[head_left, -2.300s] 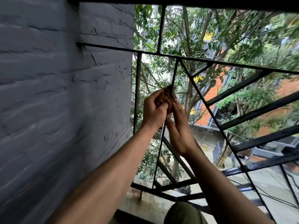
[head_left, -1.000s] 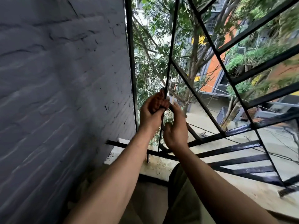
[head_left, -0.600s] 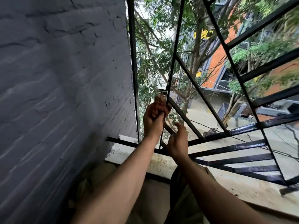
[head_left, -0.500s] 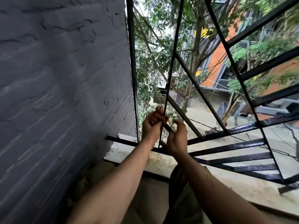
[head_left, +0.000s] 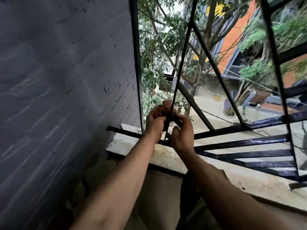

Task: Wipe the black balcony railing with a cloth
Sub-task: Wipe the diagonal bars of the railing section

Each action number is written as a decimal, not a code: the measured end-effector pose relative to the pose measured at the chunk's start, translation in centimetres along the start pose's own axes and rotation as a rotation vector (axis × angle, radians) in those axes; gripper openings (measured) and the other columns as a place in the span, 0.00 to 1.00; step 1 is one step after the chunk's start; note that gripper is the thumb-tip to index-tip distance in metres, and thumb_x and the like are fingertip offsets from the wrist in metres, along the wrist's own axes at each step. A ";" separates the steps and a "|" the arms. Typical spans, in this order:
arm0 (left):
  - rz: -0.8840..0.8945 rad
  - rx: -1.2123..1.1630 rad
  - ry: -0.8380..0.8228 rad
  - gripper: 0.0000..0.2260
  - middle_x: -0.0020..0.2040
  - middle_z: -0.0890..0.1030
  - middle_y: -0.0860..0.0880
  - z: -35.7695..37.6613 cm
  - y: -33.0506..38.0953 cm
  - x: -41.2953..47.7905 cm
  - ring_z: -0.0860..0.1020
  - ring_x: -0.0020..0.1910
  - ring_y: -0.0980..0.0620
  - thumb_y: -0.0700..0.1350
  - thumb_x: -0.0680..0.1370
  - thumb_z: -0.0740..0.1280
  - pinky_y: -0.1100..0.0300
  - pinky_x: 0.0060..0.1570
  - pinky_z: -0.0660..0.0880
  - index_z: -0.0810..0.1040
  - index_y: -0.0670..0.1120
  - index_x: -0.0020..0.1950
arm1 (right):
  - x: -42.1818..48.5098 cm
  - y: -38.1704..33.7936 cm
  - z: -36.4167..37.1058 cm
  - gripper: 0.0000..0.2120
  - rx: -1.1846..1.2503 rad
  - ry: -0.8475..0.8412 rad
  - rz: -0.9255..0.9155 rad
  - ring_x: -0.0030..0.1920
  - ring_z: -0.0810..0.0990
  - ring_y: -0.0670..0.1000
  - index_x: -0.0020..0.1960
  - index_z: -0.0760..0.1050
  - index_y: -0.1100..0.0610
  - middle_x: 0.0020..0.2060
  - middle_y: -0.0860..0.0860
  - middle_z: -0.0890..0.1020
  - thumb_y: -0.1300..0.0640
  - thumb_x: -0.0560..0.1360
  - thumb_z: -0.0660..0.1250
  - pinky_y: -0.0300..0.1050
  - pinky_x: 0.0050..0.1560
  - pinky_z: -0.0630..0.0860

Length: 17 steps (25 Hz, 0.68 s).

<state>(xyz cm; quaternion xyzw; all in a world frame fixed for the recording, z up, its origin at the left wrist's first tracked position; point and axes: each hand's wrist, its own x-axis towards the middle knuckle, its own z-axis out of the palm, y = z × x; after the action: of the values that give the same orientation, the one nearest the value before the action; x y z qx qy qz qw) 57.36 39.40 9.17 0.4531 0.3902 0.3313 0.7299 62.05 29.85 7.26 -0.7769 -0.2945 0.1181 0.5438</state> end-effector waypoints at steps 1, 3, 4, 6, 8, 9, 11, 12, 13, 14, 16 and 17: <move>0.034 -0.048 -0.011 0.14 0.44 0.86 0.48 0.0 -0.2 0.5 0.84 0.41 0.54 0.27 0.75 0.65 0.61 0.40 0.80 0.81 0.38 0.57 | -0.2 0.1 0.1 0.25 0.009 0.025 0.004 0.64 0.79 0.50 0.65 0.72 0.55 0.61 0.52 0.79 0.59 0.69 0.55 0.56 0.65 0.76; -0.026 -0.025 0.027 0.10 0.42 0.85 0.49 -0.3 -1.9 0.1 0.83 0.39 0.55 0.27 0.76 0.66 0.63 0.38 0.80 0.80 0.38 0.54 | 0.0 0.6 0.1 0.26 0.036 0.043 0.012 0.64 0.78 0.49 0.66 0.73 0.57 0.61 0.52 0.79 0.61 0.69 0.55 0.53 0.68 0.74; -0.087 0.015 0.036 0.08 0.41 0.84 0.46 -0.7 -3.1 -0.2 0.81 0.34 0.55 0.30 0.77 0.67 0.64 0.30 0.77 0.80 0.38 0.54 | 0.0 0.8 0.2 0.26 0.041 0.045 0.002 0.65 0.78 0.49 0.67 0.73 0.58 0.62 0.52 0.79 0.61 0.69 0.55 0.51 0.69 0.73; -0.168 0.125 -0.001 0.07 0.43 0.84 0.40 -1.5 -5.1 -0.1 0.79 0.29 0.52 0.36 0.79 0.69 0.63 0.24 0.71 0.82 0.39 0.56 | -0.5 1.3 0.0 0.26 -0.014 0.078 -0.032 0.68 0.74 0.53 0.68 0.72 0.61 0.65 0.56 0.77 0.61 0.71 0.56 0.47 0.71 0.69; -0.186 0.038 0.009 0.08 0.47 0.86 0.40 -2.0 -5.7 1.4 0.83 0.39 0.45 0.35 0.78 0.69 0.56 0.34 0.77 0.83 0.42 0.56 | -0.4 1.9 -0.3 0.25 -0.081 0.130 -0.062 0.71 0.70 0.57 0.68 0.73 0.64 0.69 0.60 0.74 0.61 0.72 0.57 0.48 0.72 0.65; -0.186 -0.067 0.034 0.10 0.47 0.86 0.41 -2.1 -5.7 2.0 0.84 0.43 0.44 0.33 0.77 0.68 0.53 0.39 0.79 0.84 0.42 0.56 | -0.1 2.0 -0.3 0.24 -0.094 0.143 -0.063 0.72 0.69 0.58 0.68 0.73 0.65 0.69 0.60 0.73 0.61 0.73 0.57 0.51 0.73 0.64; -0.163 -0.158 0.062 0.14 0.49 0.85 0.42 -2.0 -6.4 2.2 0.83 0.44 0.45 0.31 0.76 0.67 0.53 0.41 0.78 0.83 0.41 0.59 | 0.5 2.3 -0.1 0.23 -0.092 0.155 -0.054 0.72 0.69 0.59 0.67 0.73 0.65 0.69 0.61 0.73 0.61 0.74 0.58 0.55 0.74 0.64; -0.142 -0.116 0.054 0.14 0.50 0.85 0.40 -1.9 -7.3 2.2 0.82 0.42 0.48 0.31 0.76 0.67 0.56 0.39 0.78 0.81 0.39 0.61 | 0.7 2.4 0.3 0.23 -0.081 0.158 -0.053 0.72 0.69 0.59 0.67 0.74 0.65 0.70 0.60 0.73 0.61 0.74 0.57 0.56 0.74 0.64; -0.121 -0.045 0.045 0.14 0.51 0.84 0.36 -1.9 -8.3 2.3 0.81 0.38 0.50 0.30 0.77 0.67 0.60 0.34 0.77 0.80 0.38 0.62 | 0.9 2.3 0.5 0.23 -0.069 0.155 -0.052 0.72 0.69 0.59 0.67 0.74 0.65 0.70 0.60 0.73 0.60 0.74 0.57 0.55 0.74 0.64; -0.095 0.008 0.042 0.13 0.50 0.82 0.32 -2.0 -9.5 2.5 0.80 0.34 0.52 0.30 0.77 0.67 0.63 0.31 0.75 0.79 0.36 0.60 | 0.9 2.3 0.7 0.23 -0.059 0.152 -0.057 0.72 0.69 0.59 0.67 0.73 0.64 0.70 0.60 0.73 0.60 0.74 0.57 0.55 0.74 0.64; -0.032 0.064 0.032 0.11 0.46 0.84 0.36 -2.4 -10.8 2.9 0.83 0.38 0.47 0.28 0.75 0.68 0.58 0.35 0.78 0.80 0.37 0.56 | 0.8 2.5 0.7 0.23 -0.055 0.155 -0.102 0.73 0.69 0.58 0.68 0.73 0.63 0.71 0.59 0.72 0.59 0.75 0.58 0.57 0.74 0.65; 0.011 0.111 0.031 0.12 0.46 0.85 0.41 -2.7 -11.2 3.1 0.84 0.43 0.47 0.28 0.74 0.69 0.56 0.41 0.79 0.81 0.39 0.55 | 0.8 2.5 0.7 0.22 -0.055 0.157 -0.118 0.73 0.68 0.58 0.68 0.73 0.63 0.71 0.58 0.72 0.58 0.76 0.57 0.58 0.73 0.65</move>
<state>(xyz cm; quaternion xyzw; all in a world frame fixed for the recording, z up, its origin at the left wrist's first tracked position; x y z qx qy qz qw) 57.94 38.89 -2.72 0.4897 0.4167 0.3203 0.6957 63.20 30.27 4.80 -0.7797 -0.2992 0.0164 0.5498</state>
